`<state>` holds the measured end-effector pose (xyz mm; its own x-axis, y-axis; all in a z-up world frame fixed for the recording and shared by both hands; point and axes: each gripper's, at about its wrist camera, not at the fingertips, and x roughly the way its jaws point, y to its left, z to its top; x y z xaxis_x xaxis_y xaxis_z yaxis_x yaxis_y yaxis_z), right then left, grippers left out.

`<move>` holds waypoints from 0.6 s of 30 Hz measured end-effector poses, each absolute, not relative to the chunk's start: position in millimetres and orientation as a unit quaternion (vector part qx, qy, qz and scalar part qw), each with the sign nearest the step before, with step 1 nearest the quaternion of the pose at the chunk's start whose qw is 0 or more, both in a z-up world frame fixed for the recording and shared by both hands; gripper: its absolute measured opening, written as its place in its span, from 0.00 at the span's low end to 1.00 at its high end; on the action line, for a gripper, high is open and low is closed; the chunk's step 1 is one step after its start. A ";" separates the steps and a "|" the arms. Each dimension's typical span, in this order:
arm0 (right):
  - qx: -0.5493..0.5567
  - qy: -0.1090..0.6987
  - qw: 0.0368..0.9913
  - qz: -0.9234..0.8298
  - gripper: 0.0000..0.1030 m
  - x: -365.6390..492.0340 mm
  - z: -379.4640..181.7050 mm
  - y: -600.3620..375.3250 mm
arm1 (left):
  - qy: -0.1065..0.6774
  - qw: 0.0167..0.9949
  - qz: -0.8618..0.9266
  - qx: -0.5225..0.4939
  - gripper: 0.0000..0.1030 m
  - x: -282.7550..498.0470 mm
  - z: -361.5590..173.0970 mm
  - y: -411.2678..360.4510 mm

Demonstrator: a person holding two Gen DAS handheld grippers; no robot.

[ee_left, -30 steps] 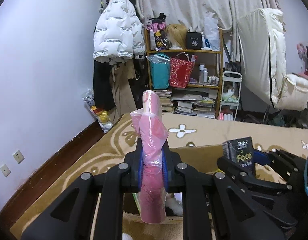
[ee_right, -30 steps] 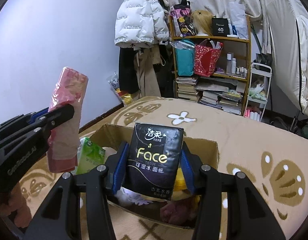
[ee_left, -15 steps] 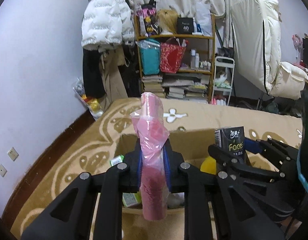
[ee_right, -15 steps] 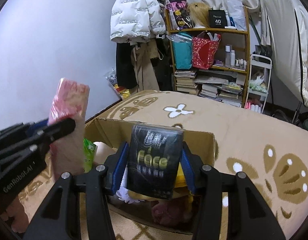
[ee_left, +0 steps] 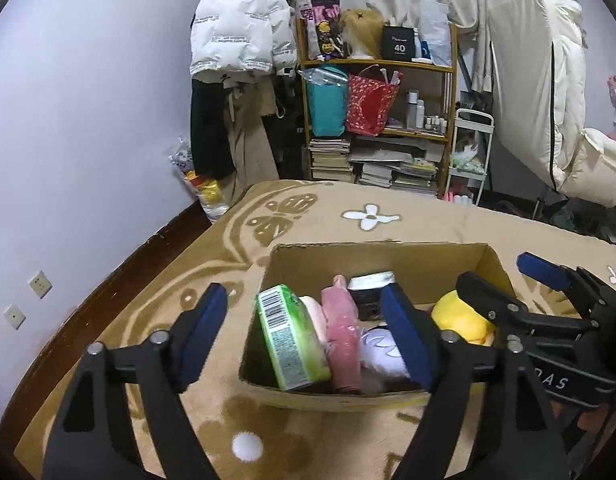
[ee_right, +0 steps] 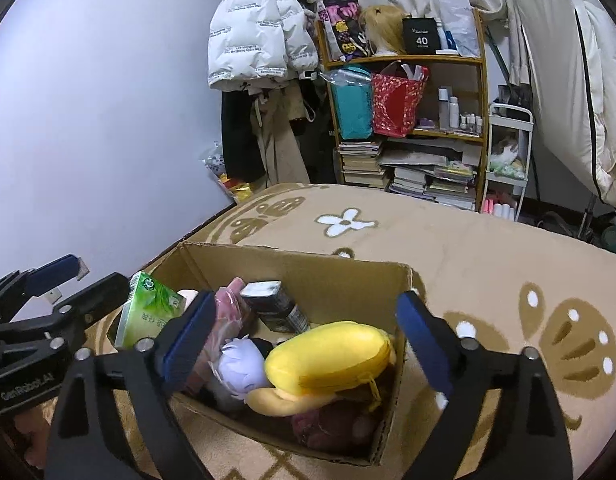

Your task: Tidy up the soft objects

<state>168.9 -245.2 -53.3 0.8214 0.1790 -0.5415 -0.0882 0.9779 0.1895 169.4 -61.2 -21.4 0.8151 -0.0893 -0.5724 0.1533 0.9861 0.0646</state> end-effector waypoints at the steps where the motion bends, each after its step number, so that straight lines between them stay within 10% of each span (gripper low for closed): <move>1: 0.079 0.290 0.951 0.068 1.00 168.6 -52.9 -246.1 | 0.298 0.951 -0.061 0.052 0.80 169.0 -21.2 -59.3; 18: 0.106 0.276 0.954 0.053 1.00 137.9 -21.0 -257.8 | 0.277 0.959 -0.030 0.049 0.98 142.0 8.5 -34.0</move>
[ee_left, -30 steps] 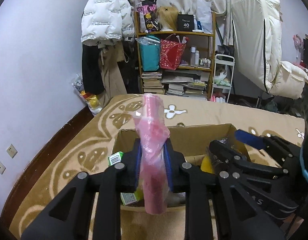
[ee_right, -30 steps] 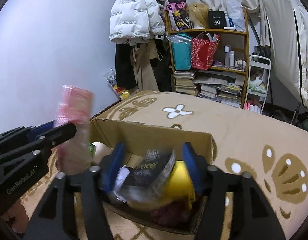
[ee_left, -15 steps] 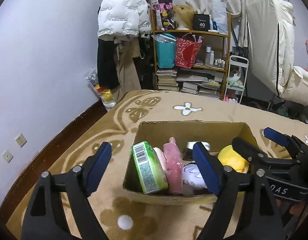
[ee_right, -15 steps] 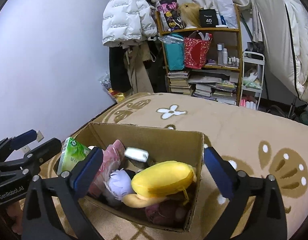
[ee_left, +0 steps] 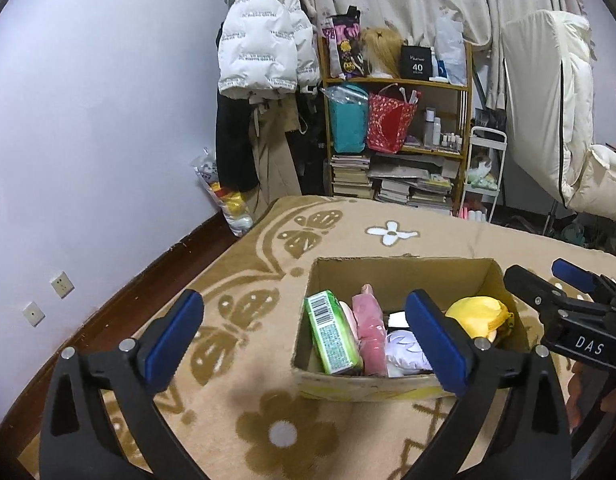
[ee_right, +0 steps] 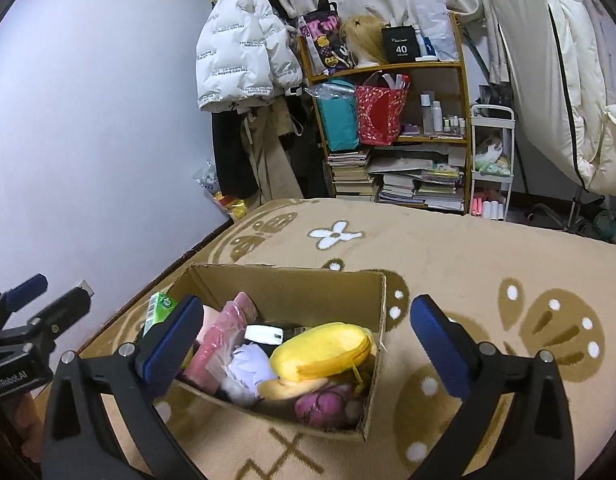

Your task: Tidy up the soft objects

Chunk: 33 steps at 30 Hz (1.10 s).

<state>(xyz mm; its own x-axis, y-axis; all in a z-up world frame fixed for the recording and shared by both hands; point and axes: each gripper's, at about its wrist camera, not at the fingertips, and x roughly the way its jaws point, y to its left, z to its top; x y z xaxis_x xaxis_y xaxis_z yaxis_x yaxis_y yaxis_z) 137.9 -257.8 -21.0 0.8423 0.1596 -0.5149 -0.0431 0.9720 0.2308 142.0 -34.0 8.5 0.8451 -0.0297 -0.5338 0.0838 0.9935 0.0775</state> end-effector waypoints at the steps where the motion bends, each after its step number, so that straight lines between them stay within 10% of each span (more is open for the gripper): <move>1: 0.104 0.274 0.954 0.053 1.00 134.7 -19.2 -258.0 | 0.274 0.960 -0.029 0.050 0.99 138.5 12.1 -32.4; 33: 0.065 0.202 0.975 0.059 1.00 6.4 41.8 -251.5 | 0.189 0.980 -0.027 0.055 1.00 15.6 92.0 0.4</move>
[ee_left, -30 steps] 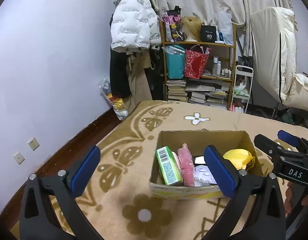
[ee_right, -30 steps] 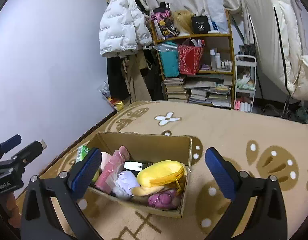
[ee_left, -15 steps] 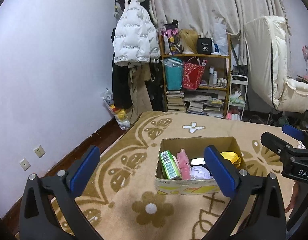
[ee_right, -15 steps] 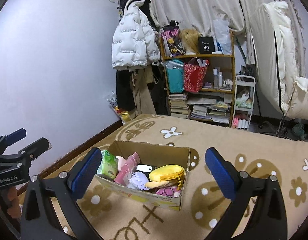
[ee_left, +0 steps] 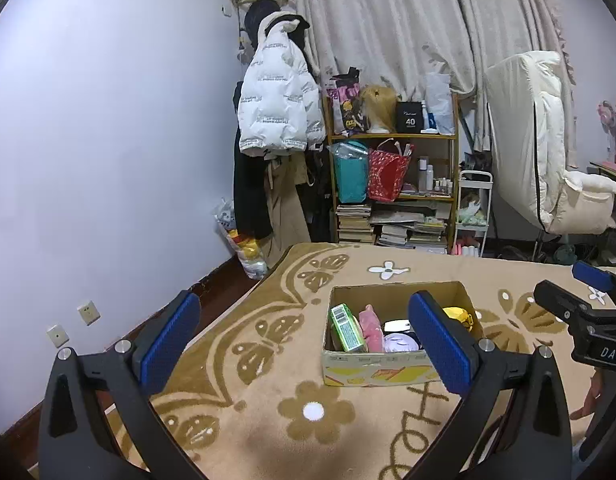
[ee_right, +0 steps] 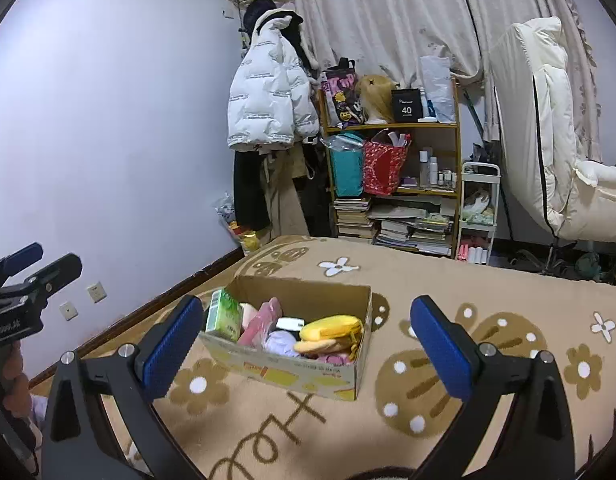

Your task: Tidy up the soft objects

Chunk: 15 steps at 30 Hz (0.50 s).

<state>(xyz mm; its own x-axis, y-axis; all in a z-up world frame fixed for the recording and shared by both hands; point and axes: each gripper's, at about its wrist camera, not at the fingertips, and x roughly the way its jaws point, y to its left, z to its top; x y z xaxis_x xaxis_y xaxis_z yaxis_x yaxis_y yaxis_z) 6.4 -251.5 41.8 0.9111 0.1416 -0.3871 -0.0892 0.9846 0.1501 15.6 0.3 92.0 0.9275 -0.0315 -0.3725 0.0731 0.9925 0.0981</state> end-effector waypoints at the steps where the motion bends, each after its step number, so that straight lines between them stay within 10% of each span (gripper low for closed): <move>1: 0.063 0.202 0.976 0.060 1.00 4.5 39.3 -250.8 | 0.186 0.981 -0.028 0.056 1.00 13.2 89.8 1.5; 15: 0.065 0.196 0.976 0.064 1.00 -4.7 3.1 -260.2 | 0.172 0.984 -0.040 0.030 1.00 10.5 60.0 13.5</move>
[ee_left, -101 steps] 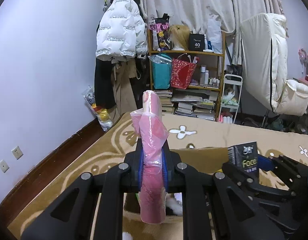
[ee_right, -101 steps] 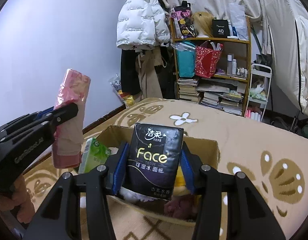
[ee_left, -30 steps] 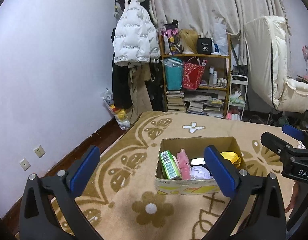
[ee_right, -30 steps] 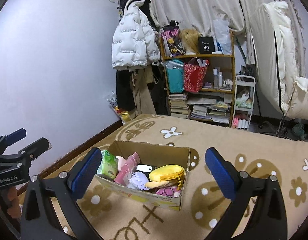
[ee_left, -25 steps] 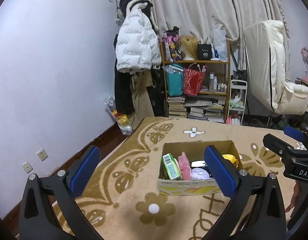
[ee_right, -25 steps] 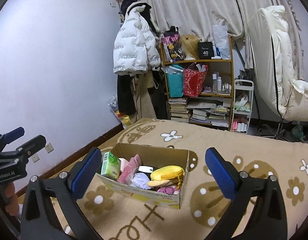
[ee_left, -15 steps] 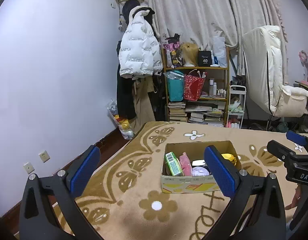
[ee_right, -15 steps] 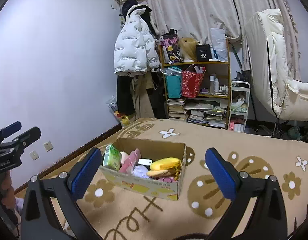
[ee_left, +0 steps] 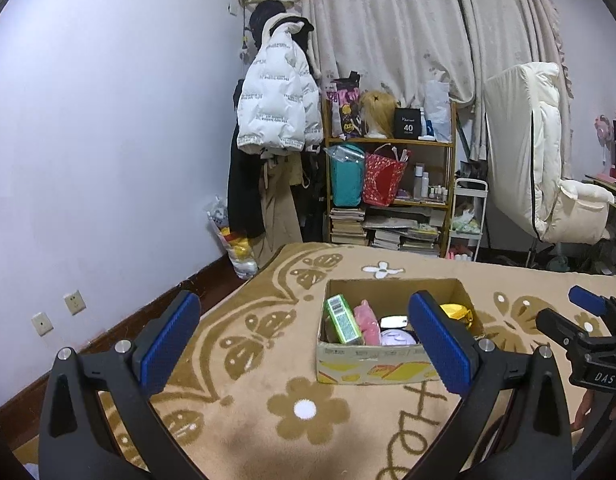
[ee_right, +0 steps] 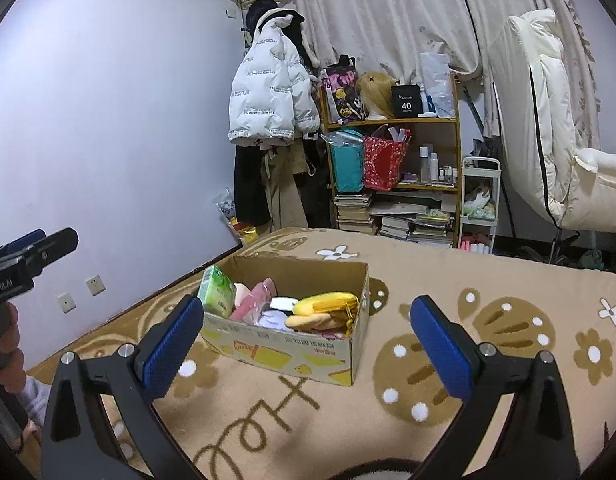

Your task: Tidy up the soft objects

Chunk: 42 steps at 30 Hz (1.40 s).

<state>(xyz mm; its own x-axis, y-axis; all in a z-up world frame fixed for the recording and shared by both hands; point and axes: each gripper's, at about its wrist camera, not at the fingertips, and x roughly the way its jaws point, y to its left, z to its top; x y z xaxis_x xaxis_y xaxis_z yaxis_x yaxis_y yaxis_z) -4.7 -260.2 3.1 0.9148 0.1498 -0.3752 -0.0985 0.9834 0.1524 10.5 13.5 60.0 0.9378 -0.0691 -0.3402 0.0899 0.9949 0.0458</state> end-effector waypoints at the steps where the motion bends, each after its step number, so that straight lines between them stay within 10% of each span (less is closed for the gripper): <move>1: 0.064 0.197 0.976 0.064 1.00 -4.2 0.5 -260.5 | 0.174 0.983 -0.041 0.029 1.00 11.7 57.5 14.8; 42: 0.061 0.238 0.967 0.066 1.00 13.9 -35.2 -266.0 | 0.229 0.969 -0.051 0.074 1.00 32.0 14.0 -8.7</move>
<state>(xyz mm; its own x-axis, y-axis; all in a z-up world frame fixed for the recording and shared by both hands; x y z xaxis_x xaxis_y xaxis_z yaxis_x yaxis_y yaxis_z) 13.9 -266.0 -35.2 0.8775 0.1573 -0.4530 -0.0996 0.9838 0.1489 32.0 -8.7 14.0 0.8898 -0.0650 -0.4517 0.1328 0.9839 0.1199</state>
